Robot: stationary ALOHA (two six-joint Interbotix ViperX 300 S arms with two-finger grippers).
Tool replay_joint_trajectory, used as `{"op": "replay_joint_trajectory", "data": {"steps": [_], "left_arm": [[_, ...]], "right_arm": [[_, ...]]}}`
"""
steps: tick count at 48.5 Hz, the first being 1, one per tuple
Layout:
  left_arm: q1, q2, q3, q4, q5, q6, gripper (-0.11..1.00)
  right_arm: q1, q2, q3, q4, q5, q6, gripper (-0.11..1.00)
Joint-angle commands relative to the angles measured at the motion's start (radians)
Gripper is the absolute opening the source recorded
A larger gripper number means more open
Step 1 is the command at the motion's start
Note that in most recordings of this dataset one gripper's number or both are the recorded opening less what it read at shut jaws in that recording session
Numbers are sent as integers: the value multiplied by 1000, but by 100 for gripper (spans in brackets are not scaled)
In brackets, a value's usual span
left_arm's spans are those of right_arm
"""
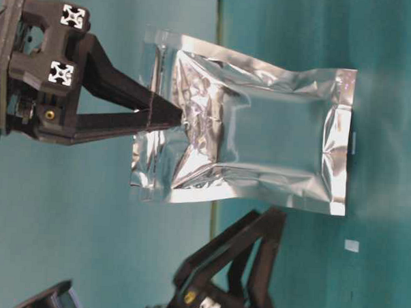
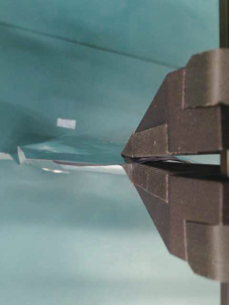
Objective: Hand over the silver zip bag and make it stand upright.
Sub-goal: 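Bring the left gripper toward the hanging bag's lower edge, then close the left gripper on the bag's bottom edge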
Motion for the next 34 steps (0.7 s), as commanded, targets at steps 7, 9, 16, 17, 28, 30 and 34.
{"op": "replay_joint_trajectory", "data": {"steps": [7, 9, 16, 17, 28, 30, 34], "left_arm": [[-5, 52, -43, 2, -35, -8, 94], [-8, 63, -46, 0, -49, -8, 94], [-14, 98, -61, 0, -89, -14, 94], [-14, 103, -67, 0, -94, -14, 95], [-14, 167, -127, 0, -103, -17, 94], [-14, 178, -141, 0, -103, -15, 94], [-14, 195, -166, 2, -104, -17, 94]], "right_arm": [[8, -11, -9, -3, -8, -8, 1], [8, -11, -9, -2, -8, -8, 1], [8, -11, -8, -2, -9, -5, 1], [8, -11, -8, -2, -11, -5, 1], [8, -11, 2, -2, -18, -3, 1], [9, -11, 2, -2, -20, -3, 1], [8, -11, 2, -3, -21, -3, 1]]}}
